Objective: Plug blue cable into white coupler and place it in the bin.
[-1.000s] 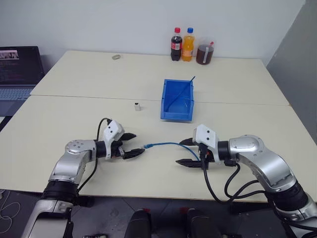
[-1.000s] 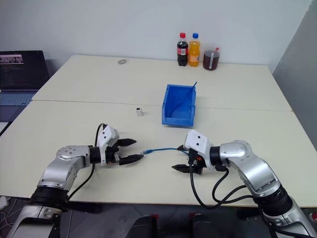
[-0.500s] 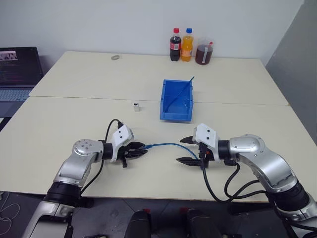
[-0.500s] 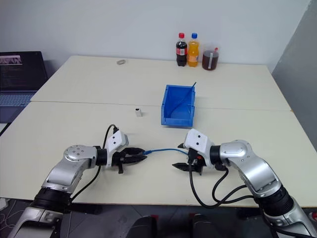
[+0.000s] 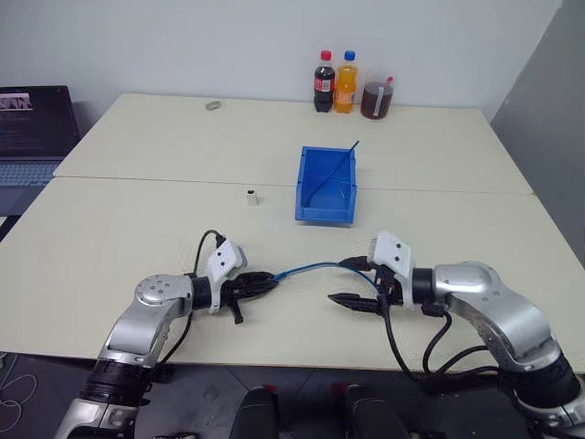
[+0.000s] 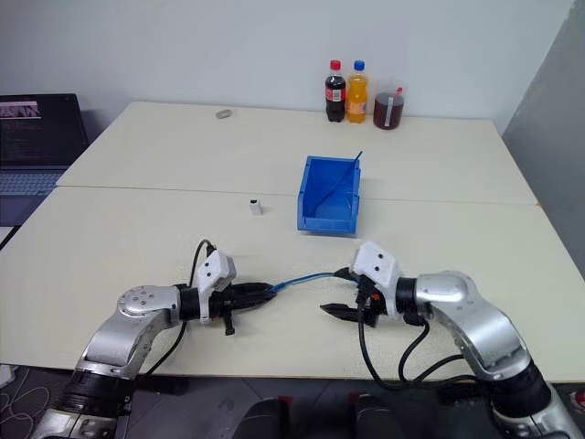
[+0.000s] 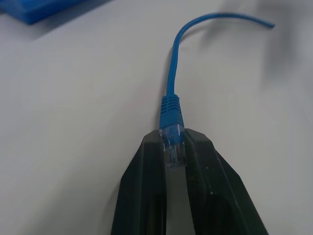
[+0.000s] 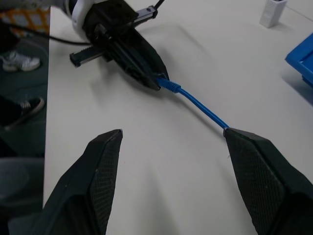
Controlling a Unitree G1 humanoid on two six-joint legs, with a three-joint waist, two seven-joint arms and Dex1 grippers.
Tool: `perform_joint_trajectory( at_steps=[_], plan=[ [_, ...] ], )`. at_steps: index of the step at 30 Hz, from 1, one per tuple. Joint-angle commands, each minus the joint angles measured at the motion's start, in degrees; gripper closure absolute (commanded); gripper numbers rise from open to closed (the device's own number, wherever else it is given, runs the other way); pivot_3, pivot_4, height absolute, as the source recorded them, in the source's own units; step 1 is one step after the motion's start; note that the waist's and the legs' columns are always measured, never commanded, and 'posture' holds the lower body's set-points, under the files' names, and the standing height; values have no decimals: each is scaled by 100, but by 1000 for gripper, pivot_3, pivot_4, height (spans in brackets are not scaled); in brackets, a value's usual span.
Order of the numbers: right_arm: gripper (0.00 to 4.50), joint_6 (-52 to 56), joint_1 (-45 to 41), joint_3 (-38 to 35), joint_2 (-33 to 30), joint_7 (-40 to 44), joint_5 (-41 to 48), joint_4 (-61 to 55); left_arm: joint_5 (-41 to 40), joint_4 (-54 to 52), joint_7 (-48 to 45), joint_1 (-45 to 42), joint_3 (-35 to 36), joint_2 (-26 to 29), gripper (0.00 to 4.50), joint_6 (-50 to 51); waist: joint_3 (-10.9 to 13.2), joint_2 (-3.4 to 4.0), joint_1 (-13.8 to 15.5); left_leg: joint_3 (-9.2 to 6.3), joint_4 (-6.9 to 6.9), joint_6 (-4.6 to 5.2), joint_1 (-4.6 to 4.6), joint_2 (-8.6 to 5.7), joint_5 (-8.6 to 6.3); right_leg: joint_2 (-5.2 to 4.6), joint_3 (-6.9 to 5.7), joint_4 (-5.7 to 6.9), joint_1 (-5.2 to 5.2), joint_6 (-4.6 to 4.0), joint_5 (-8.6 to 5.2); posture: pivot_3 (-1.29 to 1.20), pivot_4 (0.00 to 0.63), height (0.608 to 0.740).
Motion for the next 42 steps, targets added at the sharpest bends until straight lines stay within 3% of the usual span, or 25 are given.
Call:
perform_joint_trajectory(
  at_steps=[1, 8, 12, 34, 38, 42],
  plan=[
    [996, 247, 295, -438, 286, -386, 523, -448, -650, -669, -50, -100, 271, 32, 4254, 473, 0, 0, -5, -2, 0, 0, 1, 1, 0, 2, -1, 0, 0, 3, -2, 0, 150, 740],
    [996, 1316, 281, -1097, 1364, -1436, 1798, -487, -1238, -951, 20, -294, 383, 14, 4254, 1051, 0, 0, -28, -8, -1, 0, 3, 6, 0, 12, 0, 3, 0, 3, -2, 0, 150, 740],
    [996, 1613, 143, -1252, 1628, -1771, 2163, -321, -1401, -933, 57, -379, 424, -37, 4254, 1178, 0, 0, -26, -7, -1, 0, 3, 5, 0, 11, 1, 2, 0, 3, -2, 0, 150, 740],
    [996, 1296, -475, -782, 2349, -2211, 2363, 607, -1538, -896, 195, -416, 373, -213, 4254, 1241, 0, 1, -67, -5, -4, 0, 1, 6, 0, 12, 2, -1, -2, 2, -2, 0, 150, 740],
    [1641, 1306, -504, -787, 2384, -2185, 2436, 673, -1522, -887, 199, -414, 365, -215, 4254, 1226, 0, 1, -69, -5, -4, 0, 1, 6, 0, 12, 2, -1, -3, 2, -2, 0, 150, 740],
    [2585, 1340, -517, -772, 2375, -2152, 2481, 685, -1502, -874, 208, -417, 357, -227, 4254, 1201, 0, 1, -74, -6, -5, 0, 1, 6, 0, 12, 2, -1, -3, 2, -2, 0, 150, 740]
  ],
)
